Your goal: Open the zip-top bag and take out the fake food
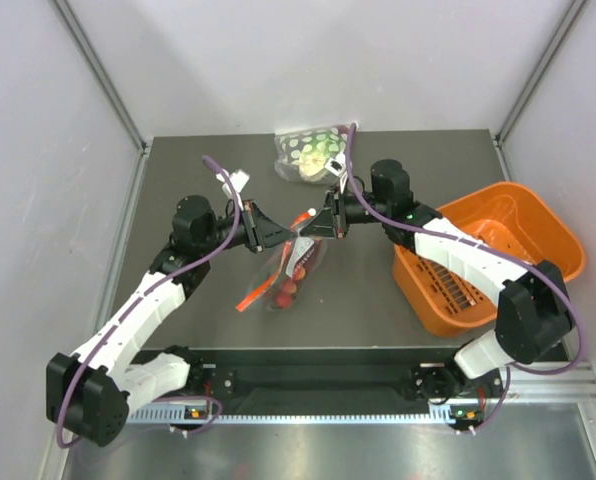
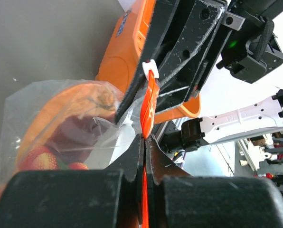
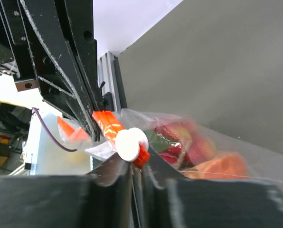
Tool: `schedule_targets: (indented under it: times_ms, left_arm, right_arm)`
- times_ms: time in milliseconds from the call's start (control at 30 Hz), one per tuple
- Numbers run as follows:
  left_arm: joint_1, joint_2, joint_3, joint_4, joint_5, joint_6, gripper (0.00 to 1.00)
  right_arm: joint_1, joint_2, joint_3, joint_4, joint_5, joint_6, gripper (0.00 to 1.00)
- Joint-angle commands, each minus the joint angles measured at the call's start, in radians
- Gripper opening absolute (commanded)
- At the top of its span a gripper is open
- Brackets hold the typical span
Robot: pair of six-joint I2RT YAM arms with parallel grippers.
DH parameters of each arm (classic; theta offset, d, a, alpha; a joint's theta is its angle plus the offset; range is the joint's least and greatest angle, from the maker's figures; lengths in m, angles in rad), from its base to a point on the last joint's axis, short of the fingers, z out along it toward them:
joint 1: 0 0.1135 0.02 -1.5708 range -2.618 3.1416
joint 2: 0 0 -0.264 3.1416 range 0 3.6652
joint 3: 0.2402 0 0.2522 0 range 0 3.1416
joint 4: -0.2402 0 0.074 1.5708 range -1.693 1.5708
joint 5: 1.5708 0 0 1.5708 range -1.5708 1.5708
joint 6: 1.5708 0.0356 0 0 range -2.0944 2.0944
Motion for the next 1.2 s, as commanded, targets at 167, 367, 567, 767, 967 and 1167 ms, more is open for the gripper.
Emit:
schedule_targets:
  times_ms: [167, 367, 567, 767, 967, 1167]
  left_arm:
    - [-0.001, -0.057, 0.063, -0.064, 0.021, 0.076, 0.18]
    - [0.0, 0.0, 0.212, -0.111, -0.007, 0.134, 0.72]
    - [0.002, 0.142, 0.298, 0.012, 0.045, 0.082, 0.74]
    - [0.0, 0.277, 0.348, 0.023, 0.164, 0.087, 0.74]
    - [0.0, 0.321, 0.373, 0.03, 0.233, 0.078, 0.7]
    - [0.0, 0.291, 0.339, 0.047, 0.248, 0.055, 0.67]
  right_arm:
    - [0.016, -0.078, 0.028, 0.021, 0.108, -0.06, 0.0]
    - [0.016, -0.129, 0.065, -0.091, 0.083, -0.107, 0.0]
    - [0.042, -0.147, 0.065, -0.13, 0.074, -0.113, 0.0]
    - [0.052, -0.156, 0.059, -0.134, 0.081, -0.11, 0.0]
    - [0.053, -0.146, 0.064, -0.134, 0.086, -0.11, 0.0]
    - [0.053, -0.129, 0.062, -0.136, 0.088, -0.109, 0.0]
